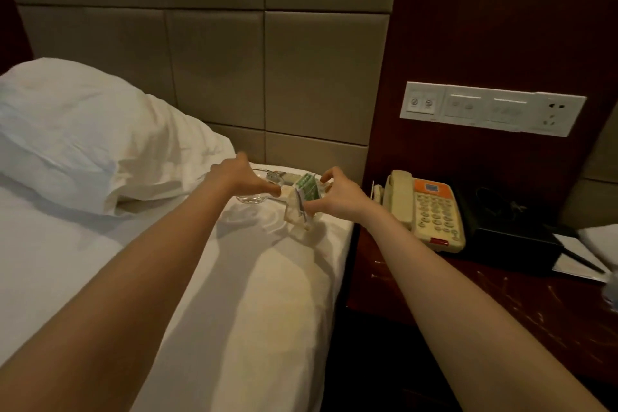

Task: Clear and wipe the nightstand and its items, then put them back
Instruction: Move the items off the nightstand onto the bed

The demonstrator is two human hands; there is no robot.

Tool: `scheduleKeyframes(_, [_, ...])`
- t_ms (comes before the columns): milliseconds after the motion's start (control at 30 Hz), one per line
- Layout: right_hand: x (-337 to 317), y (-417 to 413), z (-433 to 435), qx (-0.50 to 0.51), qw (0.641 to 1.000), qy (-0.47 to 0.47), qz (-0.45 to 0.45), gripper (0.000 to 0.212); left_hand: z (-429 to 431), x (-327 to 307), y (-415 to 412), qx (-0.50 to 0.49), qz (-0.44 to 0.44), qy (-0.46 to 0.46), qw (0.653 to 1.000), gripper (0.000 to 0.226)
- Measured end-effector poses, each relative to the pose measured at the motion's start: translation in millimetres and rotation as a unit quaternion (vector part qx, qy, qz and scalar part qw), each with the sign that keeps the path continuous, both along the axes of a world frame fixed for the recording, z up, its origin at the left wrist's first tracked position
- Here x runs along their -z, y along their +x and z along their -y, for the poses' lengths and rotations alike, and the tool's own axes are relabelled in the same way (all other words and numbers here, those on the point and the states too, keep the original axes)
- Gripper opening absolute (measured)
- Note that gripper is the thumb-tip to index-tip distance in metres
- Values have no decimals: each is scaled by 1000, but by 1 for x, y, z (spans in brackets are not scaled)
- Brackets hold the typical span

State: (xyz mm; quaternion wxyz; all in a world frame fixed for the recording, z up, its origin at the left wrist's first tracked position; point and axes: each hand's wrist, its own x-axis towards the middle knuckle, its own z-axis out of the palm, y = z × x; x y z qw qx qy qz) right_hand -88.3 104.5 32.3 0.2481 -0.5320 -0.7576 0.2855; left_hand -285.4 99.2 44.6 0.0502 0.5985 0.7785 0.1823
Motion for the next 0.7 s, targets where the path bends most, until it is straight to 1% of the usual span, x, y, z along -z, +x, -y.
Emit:
scheduleKeyframes(200, [19, -21, -13, -23, 999, -13, -35, 61, -10, 28, -14, -8, -19, -5, 1000, 105])
scheduleKeyframes(267, [23, -26, -16, -28, 999, -17, -41, 62, -13, 33, -18, -13, -16, -7, 1000, 106])
scheduleKeyframes(367, [24, -29, -17, -42, 998, -15, -43, 66, -17, 37, -22, -18, 8, -12, 1000, 106])
scheduleKeyframes(533, [25, -34, -17, -47, 998, -22, -47, 72, -15, 27, -20, -19, 38, -63, 997, 112])
scheduleKeyframes(600, [24, -34, -15, -43, 998, -15, -49, 73, -13, 22, -20, -17, 27, -73, 997, 113])
scheduleKeyframes(700, [22, -29, -10, -41, 998, -7, -48, 73, -9, 14, -18, -2, -17, -71, 997, 111])
